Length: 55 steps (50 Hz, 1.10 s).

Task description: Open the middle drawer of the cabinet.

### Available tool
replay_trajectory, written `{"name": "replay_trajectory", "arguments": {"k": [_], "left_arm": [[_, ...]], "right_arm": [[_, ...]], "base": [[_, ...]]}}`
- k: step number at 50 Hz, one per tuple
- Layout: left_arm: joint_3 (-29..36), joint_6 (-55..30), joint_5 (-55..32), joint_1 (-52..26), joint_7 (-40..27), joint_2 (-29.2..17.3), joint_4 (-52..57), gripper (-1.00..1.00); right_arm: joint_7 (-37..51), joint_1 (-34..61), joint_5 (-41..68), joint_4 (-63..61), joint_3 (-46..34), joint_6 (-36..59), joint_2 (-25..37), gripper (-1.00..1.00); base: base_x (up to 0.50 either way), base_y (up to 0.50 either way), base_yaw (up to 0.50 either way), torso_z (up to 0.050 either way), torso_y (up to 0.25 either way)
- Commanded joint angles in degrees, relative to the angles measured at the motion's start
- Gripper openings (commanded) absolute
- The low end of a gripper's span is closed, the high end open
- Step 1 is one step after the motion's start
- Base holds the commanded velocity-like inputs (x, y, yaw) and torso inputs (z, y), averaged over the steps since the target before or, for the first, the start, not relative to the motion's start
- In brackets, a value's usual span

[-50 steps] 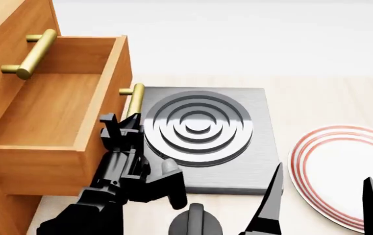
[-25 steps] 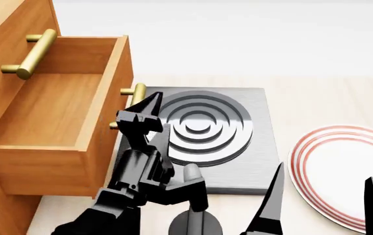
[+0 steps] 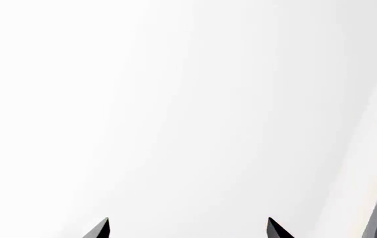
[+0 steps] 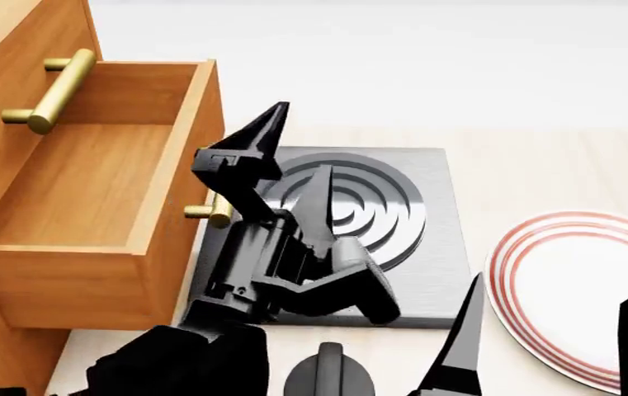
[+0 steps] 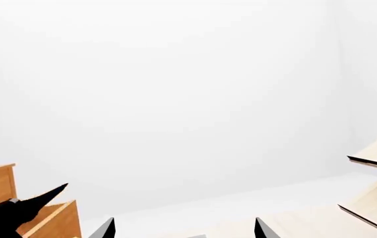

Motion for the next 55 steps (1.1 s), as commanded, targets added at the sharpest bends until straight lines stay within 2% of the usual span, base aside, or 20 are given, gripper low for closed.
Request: {"name": "replay_trajectory", "arguments": {"k": [1, 16, 33, 39, 47, 55], "left_arm": [[-9.26, -0.24, -10.18, -0.82, -1.49, -2.56, 9.28, 1.00], [-16.81, -5.32, -15.84, -5.21, -0.83, -6.71, 18.06, 1.00], [-17.99, -6.02, -16.43, -6.09, -0.92, -7.55, 18.40, 1.00], [-26.46, -4.16, -26.14, -3.68, 3.34, -7.18, 17.07, 1.00], [-31.47, -2.75, -32.40, -2.50, 6.76, -6.92, 15.76, 1.00], [-34.22, -3.60, -34.71, -3.15, 6.24, -7.07, 14.16, 1.00]], "right_arm": [[0.14, -0.18, 0.24, 0.20, -0.15, -0.52, 0.33, 1.00], [0.80, -0.52, 0.84, -0.11, 0.24, -1.16, 0.97, 1.00], [1.32, -0.08, 1.33, 0.02, -0.02, -1.33, 1.51, 1.00], [1.51, 0.04, 1.27, 0.01, -0.34, -1.31, 1.64, 1.00], [1.64, -0.09, 1.35, 0.11, -0.37, -1.69, 1.87, 1.00], [1.86, -0.17, 1.40, 0.10, -0.47, -1.93, 2.10, 1.00]], "base": [[0.00, 0.00, 0.00, 0.000, 0.000], [0.00, 0.00, 0.00, 0.000, 0.000], [0.00, 0.00, 0.00, 0.000, 0.000], [0.00, 0.00, 0.00, 0.000, 0.000], [0.00, 0.00, 0.00, 0.000, 0.000], [0.00, 0.00, 0.00, 0.000, 0.000]]}}
